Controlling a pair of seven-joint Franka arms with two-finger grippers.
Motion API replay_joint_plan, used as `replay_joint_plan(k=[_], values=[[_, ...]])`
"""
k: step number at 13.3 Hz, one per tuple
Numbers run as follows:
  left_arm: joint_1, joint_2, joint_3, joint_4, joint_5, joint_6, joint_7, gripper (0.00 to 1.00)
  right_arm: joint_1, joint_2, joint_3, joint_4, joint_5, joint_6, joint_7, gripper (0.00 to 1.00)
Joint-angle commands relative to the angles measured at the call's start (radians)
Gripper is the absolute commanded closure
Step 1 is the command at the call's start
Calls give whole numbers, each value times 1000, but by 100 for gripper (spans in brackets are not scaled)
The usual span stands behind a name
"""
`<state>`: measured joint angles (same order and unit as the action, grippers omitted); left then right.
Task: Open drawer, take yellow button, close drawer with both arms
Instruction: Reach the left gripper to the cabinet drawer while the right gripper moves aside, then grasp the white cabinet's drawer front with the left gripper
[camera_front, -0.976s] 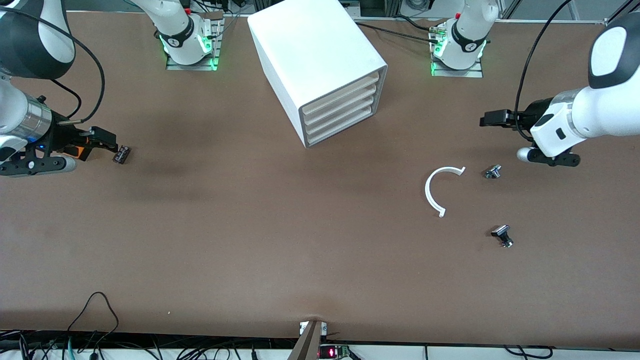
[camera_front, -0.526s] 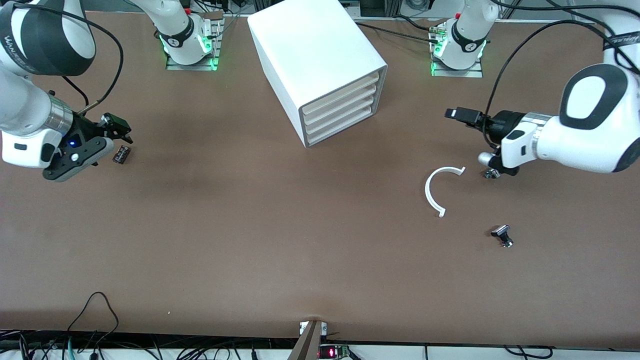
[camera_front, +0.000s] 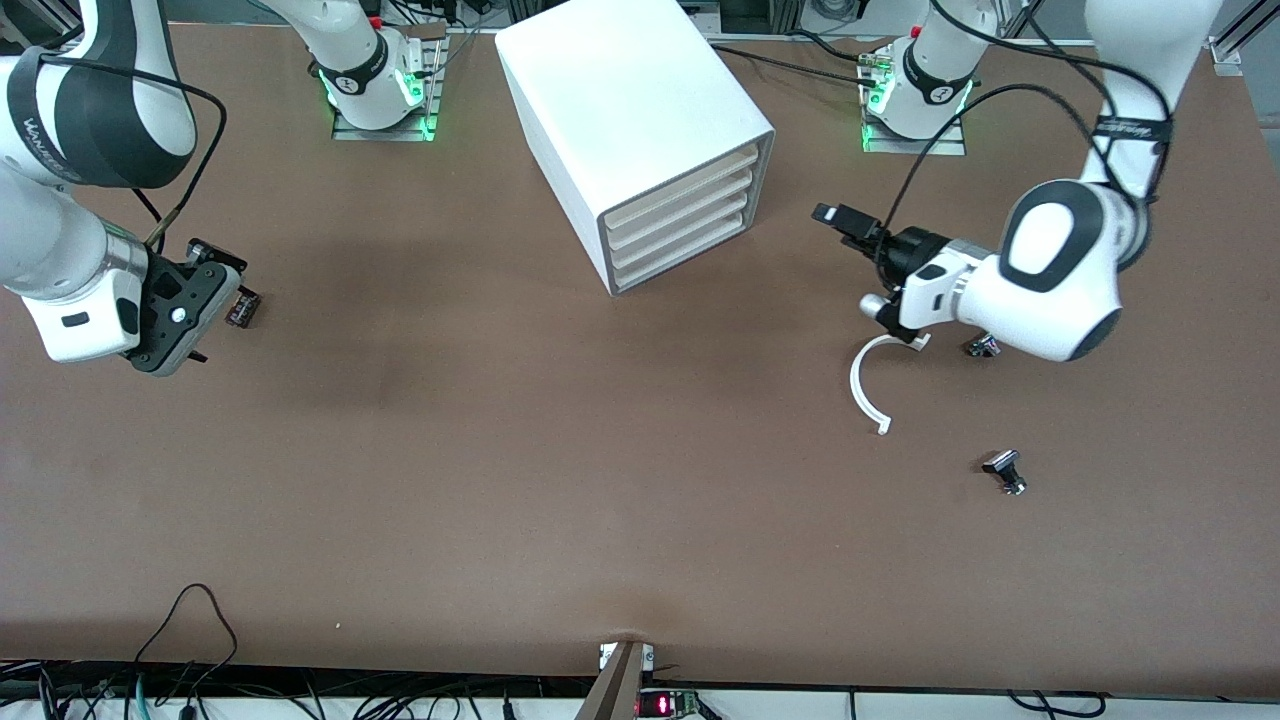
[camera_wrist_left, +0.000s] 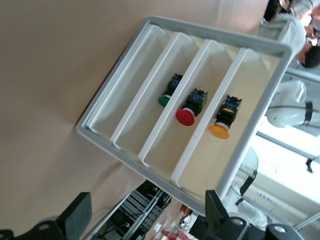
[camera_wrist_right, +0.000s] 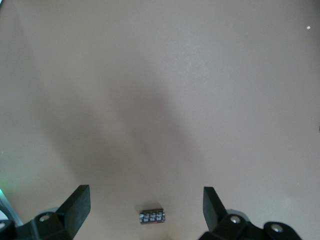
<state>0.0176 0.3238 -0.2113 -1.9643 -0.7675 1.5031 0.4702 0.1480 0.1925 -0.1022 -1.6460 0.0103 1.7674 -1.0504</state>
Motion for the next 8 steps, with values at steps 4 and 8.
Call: replay_joint_plan(k=[4, 8], values=[[-22, -14, -76, -117, -154, 111, 84, 0, 7, 9, 7, 86, 62, -2, -40, 0], [-48, -52, -124, -152, -196, 178, 1, 0, 8, 10, 9, 109, 99, -6, -42, 0]])
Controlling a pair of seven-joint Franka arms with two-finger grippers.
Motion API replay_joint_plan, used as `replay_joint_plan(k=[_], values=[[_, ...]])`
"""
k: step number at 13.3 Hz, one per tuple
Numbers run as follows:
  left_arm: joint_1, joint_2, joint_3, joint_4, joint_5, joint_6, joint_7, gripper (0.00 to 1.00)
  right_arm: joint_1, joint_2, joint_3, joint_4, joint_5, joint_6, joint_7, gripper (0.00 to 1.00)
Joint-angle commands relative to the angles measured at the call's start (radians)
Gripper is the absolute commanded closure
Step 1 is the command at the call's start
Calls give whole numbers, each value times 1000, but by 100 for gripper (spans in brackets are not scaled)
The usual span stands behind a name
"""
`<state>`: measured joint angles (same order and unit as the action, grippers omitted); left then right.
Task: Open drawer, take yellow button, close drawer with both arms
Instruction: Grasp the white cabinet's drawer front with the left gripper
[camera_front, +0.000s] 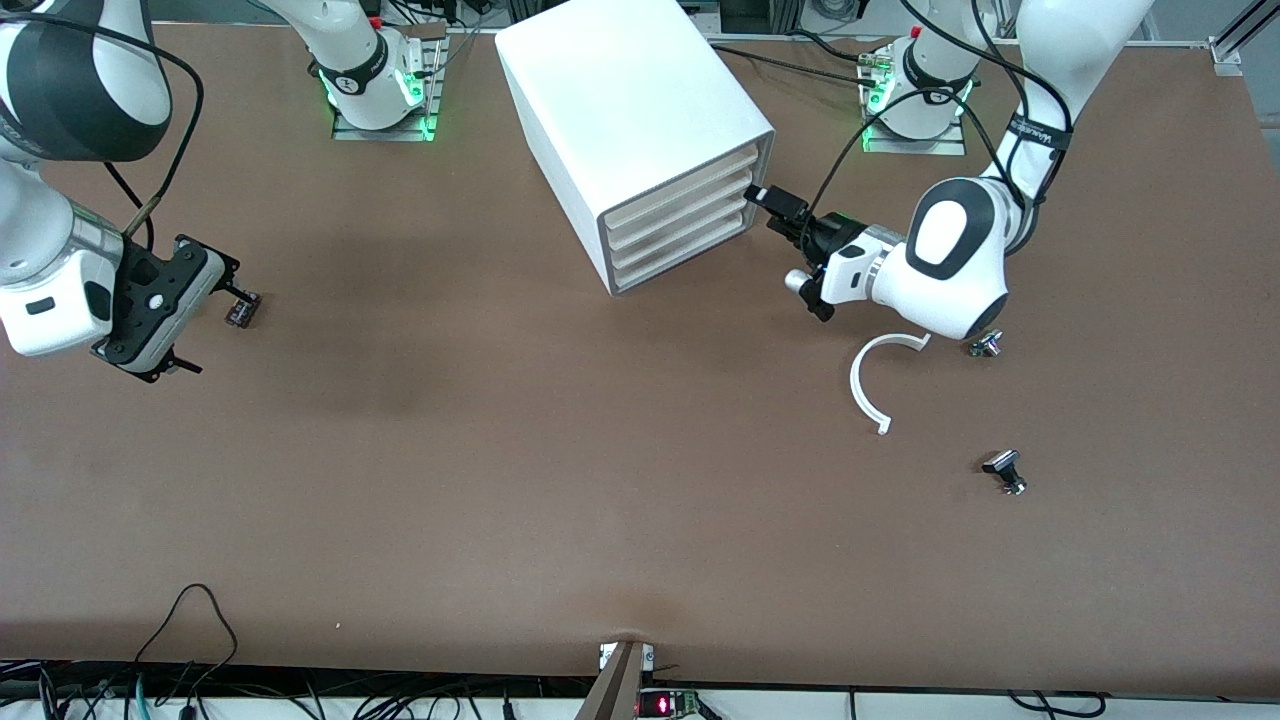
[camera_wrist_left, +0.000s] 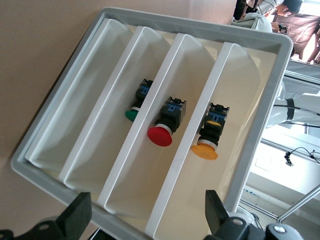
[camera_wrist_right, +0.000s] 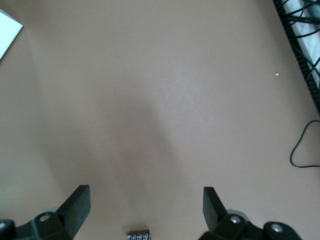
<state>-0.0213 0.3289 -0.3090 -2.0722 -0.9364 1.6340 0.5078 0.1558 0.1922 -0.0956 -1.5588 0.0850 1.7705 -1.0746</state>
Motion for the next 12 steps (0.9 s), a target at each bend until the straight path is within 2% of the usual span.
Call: replay_joint_plan(k=[1, 3, 6, 9, 12], values=[[-9, -67, -53, -67, -27, 93, -23, 0, 7, 12, 5, 22, 29, -8, -27, 0], [-9, -74, -87, -83, -32, 124, -44, 0, 42, 32, 7, 23, 27, -8, -47, 0], [-9, -88, -91, -81, -30, 119, -133, 0, 103, 41, 20, 23, 22, -19, -188, 0], [-9, -99, -110, -107, -33, 122, -75, 1, 111, 41, 20, 23, 21, -63, -196, 0], [-9, -110, -128, -118, -35, 124, -104, 0, 103, 41, 19, 22, 9, -65, -303, 0]])
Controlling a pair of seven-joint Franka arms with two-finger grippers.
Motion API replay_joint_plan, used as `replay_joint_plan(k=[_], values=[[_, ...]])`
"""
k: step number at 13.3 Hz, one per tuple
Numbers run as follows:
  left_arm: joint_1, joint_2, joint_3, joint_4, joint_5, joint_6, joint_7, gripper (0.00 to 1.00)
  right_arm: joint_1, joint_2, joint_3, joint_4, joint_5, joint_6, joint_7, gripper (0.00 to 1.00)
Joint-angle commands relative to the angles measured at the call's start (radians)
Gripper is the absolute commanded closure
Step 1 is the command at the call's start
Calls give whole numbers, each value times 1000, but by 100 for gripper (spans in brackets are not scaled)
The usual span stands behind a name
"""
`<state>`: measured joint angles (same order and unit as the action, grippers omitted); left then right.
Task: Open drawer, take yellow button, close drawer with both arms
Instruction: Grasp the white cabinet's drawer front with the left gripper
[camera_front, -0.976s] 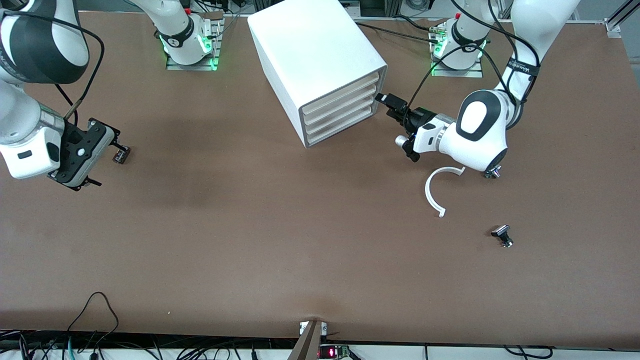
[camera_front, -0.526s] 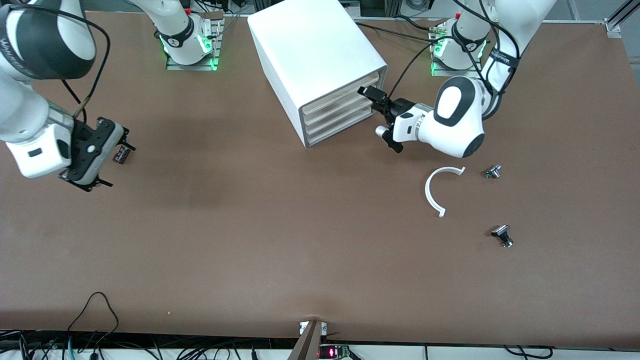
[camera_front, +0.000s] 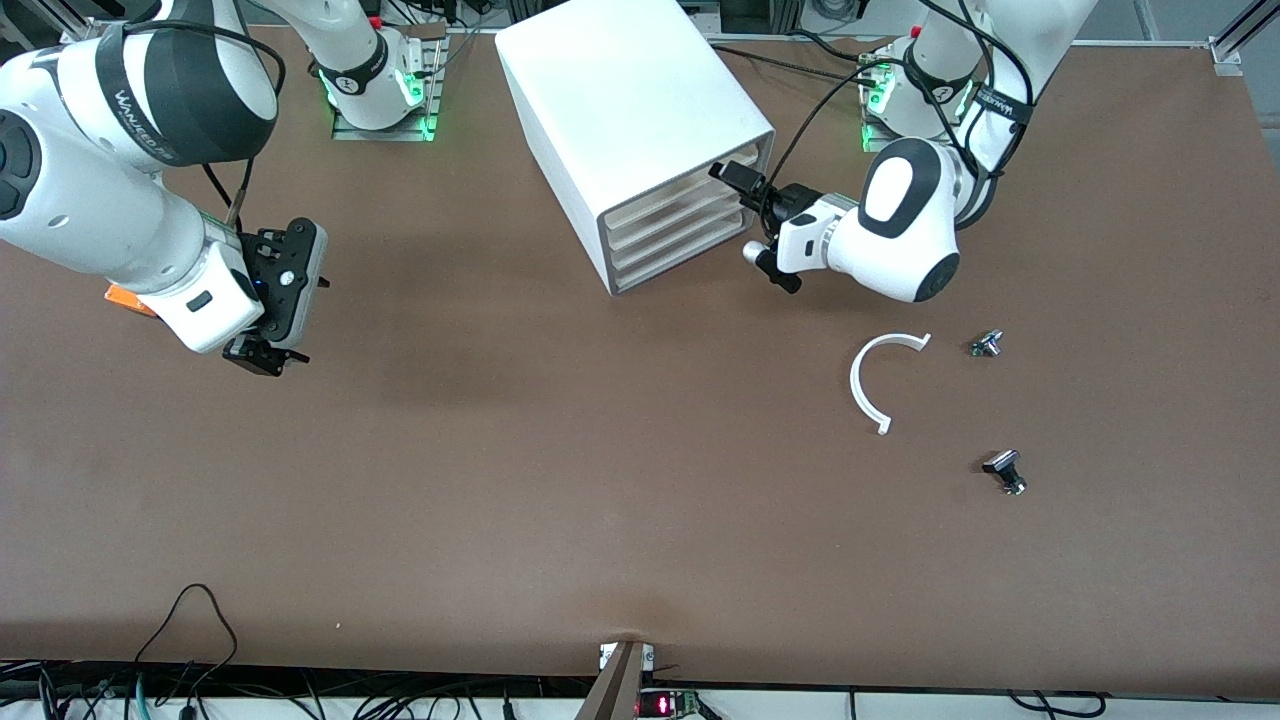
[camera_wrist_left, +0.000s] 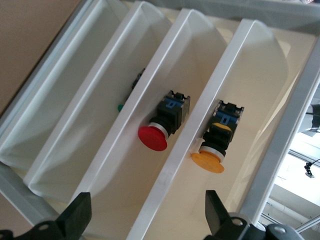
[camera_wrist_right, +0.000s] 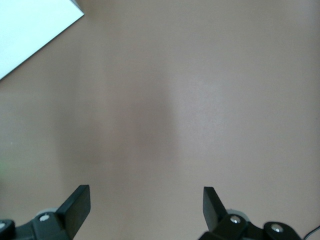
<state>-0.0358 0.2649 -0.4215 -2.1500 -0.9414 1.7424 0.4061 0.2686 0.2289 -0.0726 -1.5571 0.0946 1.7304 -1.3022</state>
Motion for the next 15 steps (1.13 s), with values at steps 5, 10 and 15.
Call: replay_joint_plan(k=[5, 10, 15], values=[[8, -43, -16, -50, -30, 20, 84, 40, -28, 58, -15, 23, -10, 64, -209, 0], [7, -41, -32, -56, -31, 26, 77, 55, -28, 75, -4, 55, 17, 83, -204, 0], [5, -41, -56, -53, -50, 43, 68, 61, -25, 107, -6, 57, 42, 136, -207, 0]])
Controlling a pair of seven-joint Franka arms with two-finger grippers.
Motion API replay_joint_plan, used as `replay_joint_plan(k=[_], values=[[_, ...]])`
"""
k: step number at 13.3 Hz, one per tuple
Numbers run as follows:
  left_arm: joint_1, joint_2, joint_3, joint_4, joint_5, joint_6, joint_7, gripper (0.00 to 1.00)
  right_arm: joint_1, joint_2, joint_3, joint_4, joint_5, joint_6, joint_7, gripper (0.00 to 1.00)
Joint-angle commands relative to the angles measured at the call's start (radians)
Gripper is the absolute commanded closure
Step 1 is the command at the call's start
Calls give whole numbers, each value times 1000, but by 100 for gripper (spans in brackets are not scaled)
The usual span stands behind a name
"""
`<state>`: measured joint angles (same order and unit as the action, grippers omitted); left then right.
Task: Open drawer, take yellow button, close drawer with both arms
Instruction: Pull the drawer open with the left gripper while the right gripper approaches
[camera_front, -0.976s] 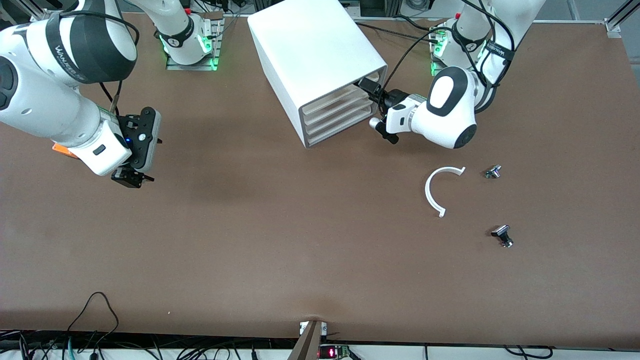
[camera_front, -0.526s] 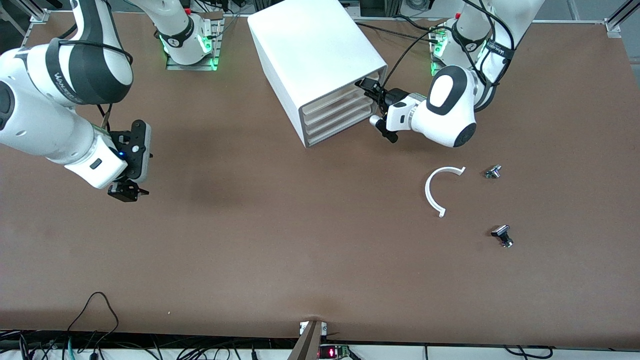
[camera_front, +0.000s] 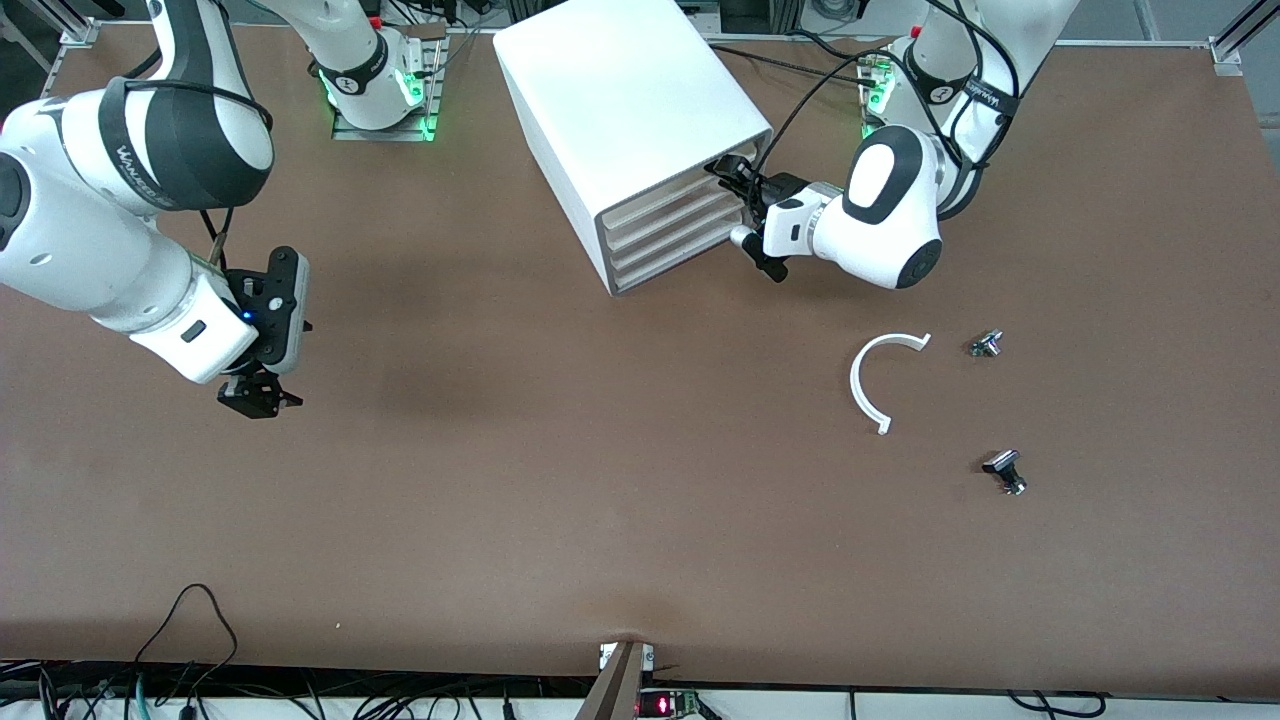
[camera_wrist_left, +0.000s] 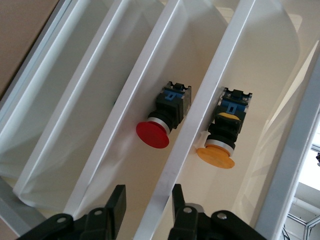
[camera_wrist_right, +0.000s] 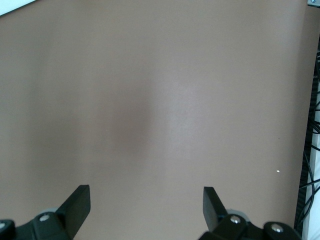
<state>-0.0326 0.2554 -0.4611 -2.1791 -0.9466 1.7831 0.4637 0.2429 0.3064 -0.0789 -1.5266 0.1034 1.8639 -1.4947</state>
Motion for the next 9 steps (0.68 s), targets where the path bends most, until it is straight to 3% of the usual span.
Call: replay_joint_plan(k=[1, 2, 3, 4, 5, 9], values=[[2, -31, -17, -24, -44, 4, 9, 62, 4, 31, 2, 26, 38, 1, -12, 0], [2, -30, -16, -24, -44, 4, 9, 64, 6, 31, 1, 26, 36, 1, -13, 0], [3, -30, -16, -25, -40, 4, 19, 74, 6, 31, 1, 28, 36, 0, -13, 0], [3, -30, -14, -24, -31, 4, 26, 92, 6, 31, 1, 29, 36, -2, -13, 0], [8, -28, -13, -24, -29, 1, 20, 100, 7, 31, 1, 37, 35, -5, -13, 0], [17, -27, 44, 16, 41, 5, 18, 100, 21, 33, 2, 51, 36, 5, -7, 0]])
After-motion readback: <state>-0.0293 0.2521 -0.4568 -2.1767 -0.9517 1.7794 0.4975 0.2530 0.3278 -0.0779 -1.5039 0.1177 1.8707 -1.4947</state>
